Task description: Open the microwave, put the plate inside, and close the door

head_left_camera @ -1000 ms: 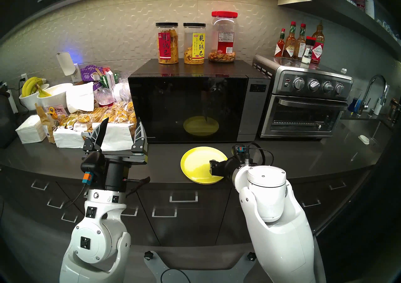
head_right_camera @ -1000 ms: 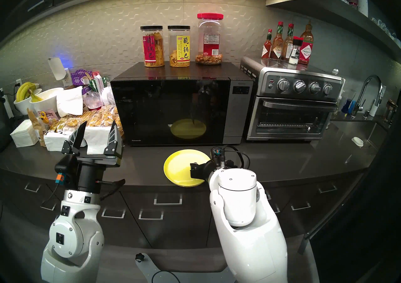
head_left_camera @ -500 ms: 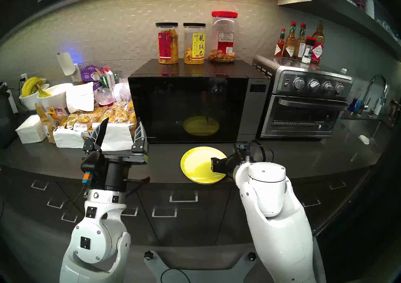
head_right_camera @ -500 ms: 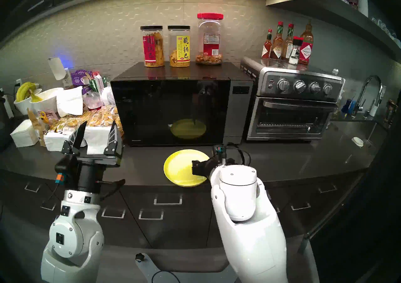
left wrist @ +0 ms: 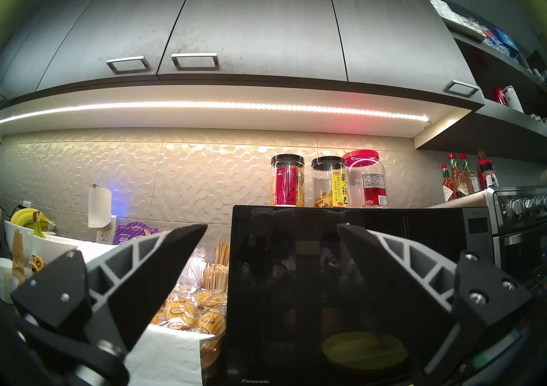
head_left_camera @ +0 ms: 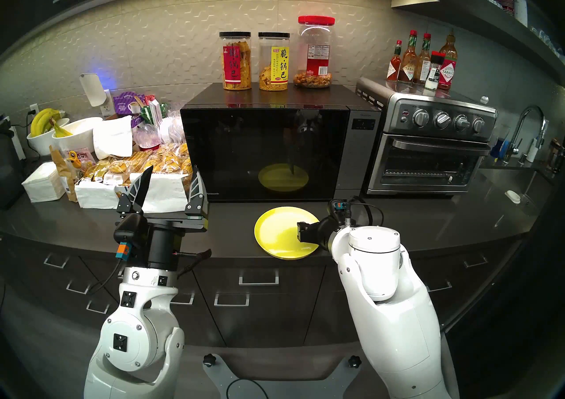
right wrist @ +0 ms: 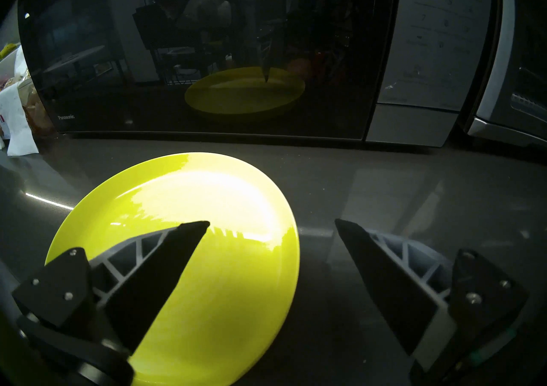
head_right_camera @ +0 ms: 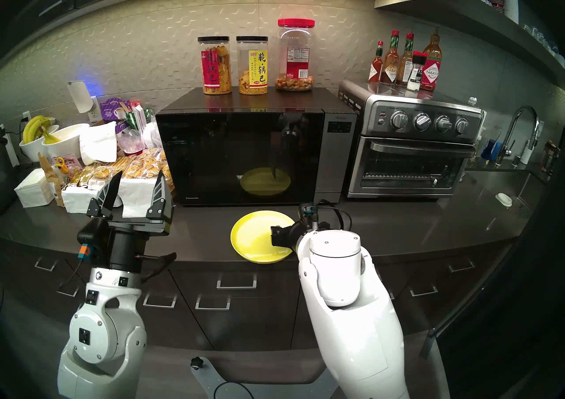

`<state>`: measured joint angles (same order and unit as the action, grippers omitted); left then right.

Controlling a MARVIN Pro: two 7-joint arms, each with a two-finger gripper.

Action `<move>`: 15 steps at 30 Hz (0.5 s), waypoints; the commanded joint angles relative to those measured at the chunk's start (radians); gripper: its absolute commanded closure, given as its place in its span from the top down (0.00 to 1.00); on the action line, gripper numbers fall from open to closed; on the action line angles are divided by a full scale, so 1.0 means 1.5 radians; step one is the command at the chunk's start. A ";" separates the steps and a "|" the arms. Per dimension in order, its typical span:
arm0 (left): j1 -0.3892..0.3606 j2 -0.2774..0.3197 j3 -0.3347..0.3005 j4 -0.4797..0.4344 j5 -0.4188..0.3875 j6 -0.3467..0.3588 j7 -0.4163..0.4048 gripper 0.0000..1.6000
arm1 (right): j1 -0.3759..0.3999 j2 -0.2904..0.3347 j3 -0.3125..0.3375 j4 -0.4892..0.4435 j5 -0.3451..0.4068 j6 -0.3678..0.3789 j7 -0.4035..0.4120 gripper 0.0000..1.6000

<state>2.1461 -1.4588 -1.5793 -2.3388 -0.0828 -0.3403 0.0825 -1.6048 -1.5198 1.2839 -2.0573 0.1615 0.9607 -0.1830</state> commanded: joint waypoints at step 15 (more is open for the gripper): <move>0.002 -0.001 -0.001 -0.013 0.001 -0.001 0.002 1.00 | 0.003 0.007 0.010 -0.035 0.031 -0.001 0.009 0.85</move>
<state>2.1460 -1.4588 -1.5793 -2.3388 -0.0828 -0.3403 0.0825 -1.5952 -1.5164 1.2910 -2.0473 0.1837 0.9607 -0.1813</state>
